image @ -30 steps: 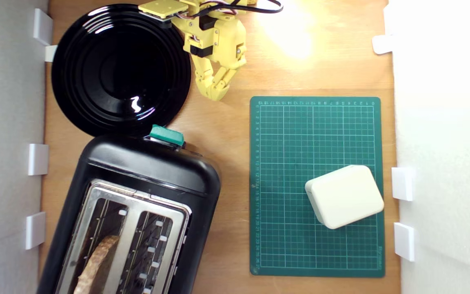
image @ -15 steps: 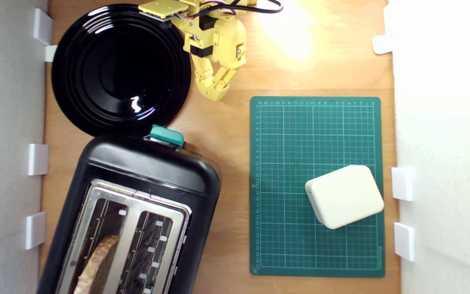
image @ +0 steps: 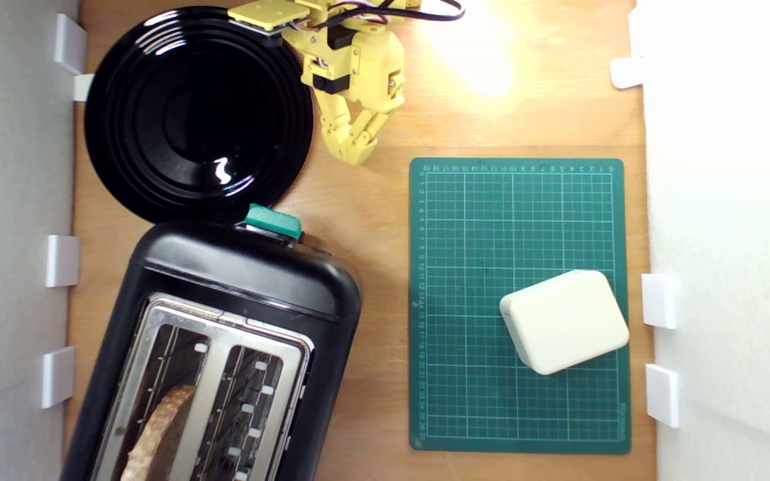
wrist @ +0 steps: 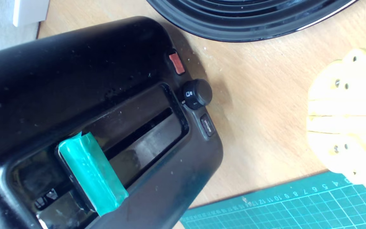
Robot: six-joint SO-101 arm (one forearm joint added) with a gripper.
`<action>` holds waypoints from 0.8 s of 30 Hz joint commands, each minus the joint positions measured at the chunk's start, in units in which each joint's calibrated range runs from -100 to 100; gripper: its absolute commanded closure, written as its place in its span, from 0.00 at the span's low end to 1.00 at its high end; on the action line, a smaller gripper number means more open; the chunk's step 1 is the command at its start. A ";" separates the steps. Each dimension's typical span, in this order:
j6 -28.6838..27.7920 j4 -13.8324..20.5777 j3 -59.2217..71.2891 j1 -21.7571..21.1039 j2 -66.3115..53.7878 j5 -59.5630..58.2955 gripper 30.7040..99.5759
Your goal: Start toaster
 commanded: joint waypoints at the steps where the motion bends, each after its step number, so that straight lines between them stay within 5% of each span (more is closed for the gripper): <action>1: -0.02 -0.26 0.93 -0.32 -0.34 0.12 0.99; 11: 0.40 1.24 0.93 0.40 -0.25 0.04 0.99; 15: 1.66 4.80 0.30 0.24 0.16 -0.05 0.99; 24: 3.39 4.89 -14.61 0.40 9.91 0.04 0.99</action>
